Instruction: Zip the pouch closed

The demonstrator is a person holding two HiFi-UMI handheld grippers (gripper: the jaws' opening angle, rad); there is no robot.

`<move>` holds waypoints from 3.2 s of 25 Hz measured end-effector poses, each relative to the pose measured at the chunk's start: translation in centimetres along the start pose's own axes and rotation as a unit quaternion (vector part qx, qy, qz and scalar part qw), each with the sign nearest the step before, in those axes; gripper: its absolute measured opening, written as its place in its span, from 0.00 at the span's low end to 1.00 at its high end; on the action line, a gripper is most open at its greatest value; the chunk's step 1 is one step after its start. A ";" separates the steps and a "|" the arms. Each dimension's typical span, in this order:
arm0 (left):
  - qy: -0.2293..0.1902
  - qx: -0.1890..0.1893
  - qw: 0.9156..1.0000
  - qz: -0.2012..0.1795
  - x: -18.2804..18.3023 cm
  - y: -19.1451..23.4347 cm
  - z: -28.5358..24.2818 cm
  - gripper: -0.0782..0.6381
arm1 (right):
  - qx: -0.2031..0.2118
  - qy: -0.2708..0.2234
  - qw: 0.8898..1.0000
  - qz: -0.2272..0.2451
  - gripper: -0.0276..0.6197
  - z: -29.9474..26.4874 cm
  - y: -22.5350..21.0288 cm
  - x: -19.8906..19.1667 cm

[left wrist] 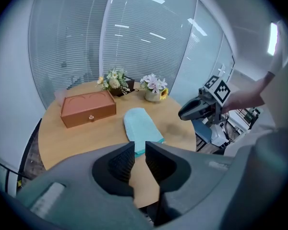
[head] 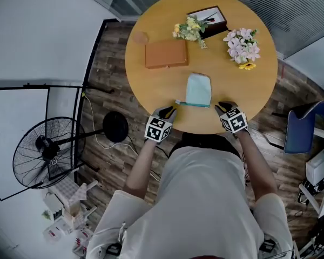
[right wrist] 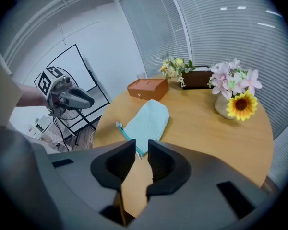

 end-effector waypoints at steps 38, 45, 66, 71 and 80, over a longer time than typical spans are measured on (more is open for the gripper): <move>-0.231 0.003 0.972 -0.036 -2.4 -4.7 24.7 0.19 | -0.196 -0.194 0.961 -0.003 0.16 21.2 20.6 2.4; -0.263 0.007 0.964 -0.036 -1.6 -6.9 27.2 0.19 | -0.196 -0.232 0.953 0.016 0.16 24.5 21.4 2.5; -0.313 0.041 0.949 0.000 1.7 -10.9 29.9 0.19 | -0.162 -0.280 0.944 0.065 0.09 30.0 18.4 3.0; -0.316 0.047 0.948 0.004 2.0 -10.9 30.1 0.18 | -0.161 -0.285 0.943 0.067 0.07 30.4 18.0 3.2; -0.323 0.050 0.945 0.011 1.9 -11.0 30.3 0.16 | -0.153 -0.295 0.941 0.063 0.05 30.8 18.0 3.1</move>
Point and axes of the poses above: the fingertips, and each gripper's own axes: z backward along the fingers, y to its left, x out of its top, the point moved 5 cm from there along z, backward along the fingers, and after that the axes turned 11 degrees about y, right-handed, at the moved point
